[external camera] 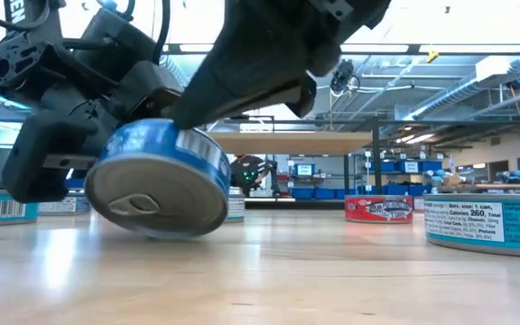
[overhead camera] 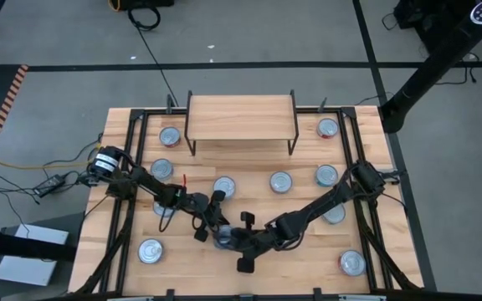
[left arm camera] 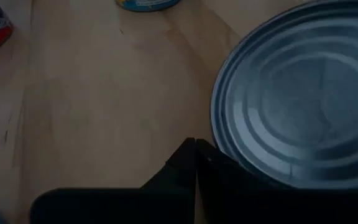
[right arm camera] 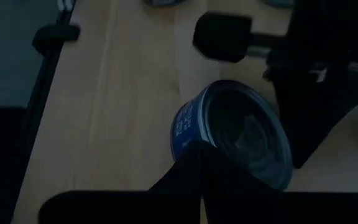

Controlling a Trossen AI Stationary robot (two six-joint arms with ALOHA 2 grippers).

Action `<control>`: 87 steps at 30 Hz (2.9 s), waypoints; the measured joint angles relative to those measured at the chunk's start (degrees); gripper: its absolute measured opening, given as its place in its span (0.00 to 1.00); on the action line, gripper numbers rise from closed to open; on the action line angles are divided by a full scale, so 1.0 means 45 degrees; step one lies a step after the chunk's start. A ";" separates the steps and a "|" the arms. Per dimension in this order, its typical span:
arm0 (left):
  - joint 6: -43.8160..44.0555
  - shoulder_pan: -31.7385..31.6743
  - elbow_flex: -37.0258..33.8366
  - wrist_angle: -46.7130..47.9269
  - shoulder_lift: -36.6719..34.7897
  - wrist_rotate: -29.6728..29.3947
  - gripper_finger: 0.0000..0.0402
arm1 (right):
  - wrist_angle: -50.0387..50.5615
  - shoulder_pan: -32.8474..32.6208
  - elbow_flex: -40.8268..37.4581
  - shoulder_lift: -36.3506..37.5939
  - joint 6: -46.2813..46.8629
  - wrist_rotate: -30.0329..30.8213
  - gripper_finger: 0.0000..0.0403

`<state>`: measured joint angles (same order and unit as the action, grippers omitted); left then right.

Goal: Stack canned seafood by type on shelf
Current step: Put the blue tuna can on the shelf

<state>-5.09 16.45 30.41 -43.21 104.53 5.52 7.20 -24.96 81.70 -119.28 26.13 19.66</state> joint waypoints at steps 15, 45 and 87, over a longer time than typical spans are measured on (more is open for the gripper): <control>0.0030 0.0068 0.0015 0.0511 0.0019 0.0913 0.05 | 0.1607 0.0706 0.0270 -0.0101 0.0758 0.0534 0.02; 0.1213 0.1413 0.0011 0.5510 -0.5725 -0.0159 0.05 | 0.2144 0.0388 0.0367 0.0716 0.0162 -0.0443 0.03; 1.4871 1.1147 0.3667 1.2965 -0.3303 -1.2372 0.05 | -0.3021 0.0369 0.0372 0.0267 -0.5681 -0.4395 0.66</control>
<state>61.83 66.61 46.92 15.14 89.67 -50.16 -6.39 -23.29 83.37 -118.08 0.57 -0.12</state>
